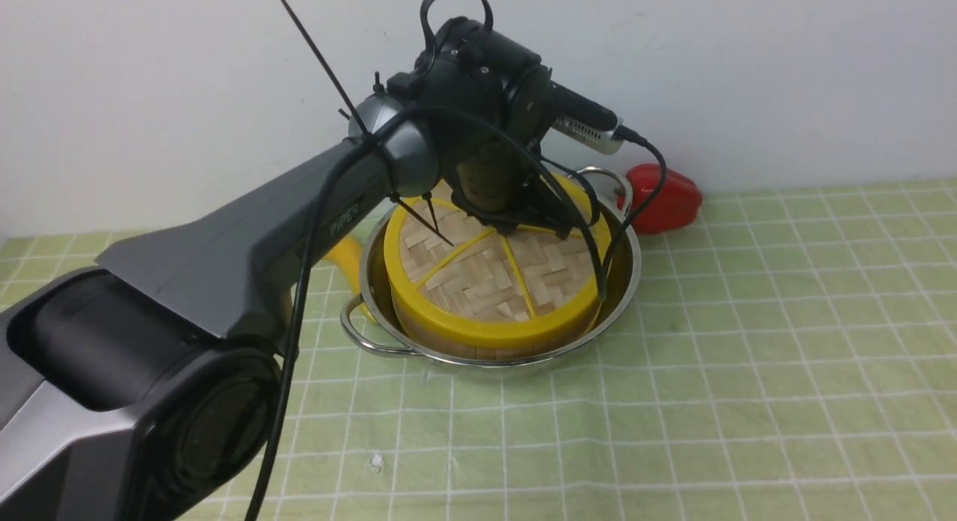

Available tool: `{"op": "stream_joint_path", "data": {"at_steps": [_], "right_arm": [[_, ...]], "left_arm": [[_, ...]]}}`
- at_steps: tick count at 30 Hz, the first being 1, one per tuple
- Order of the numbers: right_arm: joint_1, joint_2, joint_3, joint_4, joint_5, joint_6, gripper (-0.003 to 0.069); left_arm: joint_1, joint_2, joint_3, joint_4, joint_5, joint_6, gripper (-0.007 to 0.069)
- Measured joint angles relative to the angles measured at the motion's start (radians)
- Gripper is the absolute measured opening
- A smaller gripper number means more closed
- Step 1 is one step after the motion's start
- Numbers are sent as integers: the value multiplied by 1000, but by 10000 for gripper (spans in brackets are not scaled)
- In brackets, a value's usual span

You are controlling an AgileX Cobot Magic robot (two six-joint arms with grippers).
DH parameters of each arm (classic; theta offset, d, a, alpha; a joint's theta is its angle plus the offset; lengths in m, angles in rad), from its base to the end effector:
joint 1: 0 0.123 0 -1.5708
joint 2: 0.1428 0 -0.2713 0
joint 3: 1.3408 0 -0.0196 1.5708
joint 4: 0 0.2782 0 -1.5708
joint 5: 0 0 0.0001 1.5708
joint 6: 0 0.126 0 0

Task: Place the steamer in the pot on the green tablecloth, and put the lid on the steamer.
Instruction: 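Place the yellow bamboo steamer lid onto the steamer in the pot with the left gripper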

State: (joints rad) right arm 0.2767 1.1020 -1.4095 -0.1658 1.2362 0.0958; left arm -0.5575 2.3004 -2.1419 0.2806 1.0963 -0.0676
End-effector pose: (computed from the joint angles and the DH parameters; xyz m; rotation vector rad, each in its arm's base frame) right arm 0.2417 0.0482 0.4126 -0.2099 2.3857 -0.0399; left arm 0.4715 -0.2574 0.1856 0.7478 2.5641 0.1848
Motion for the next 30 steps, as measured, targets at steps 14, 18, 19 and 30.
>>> {"op": "stream_joint_path", "data": {"at_steps": [14,18,19,30], "right_arm": [[0,0,0,1,0,0,501],[0,0,0,5,0,0,501],[0,0,0,5,0,0,501],[0,0,0,8,0,0,501]], "left_arm": [[-7,12,0,78,-38,-46,120],[-7,15,0,90,-48,-65,120],[-7,15,0,90,-48,-65,120],[-7,15,-6,91,-48,-65,128]]}}
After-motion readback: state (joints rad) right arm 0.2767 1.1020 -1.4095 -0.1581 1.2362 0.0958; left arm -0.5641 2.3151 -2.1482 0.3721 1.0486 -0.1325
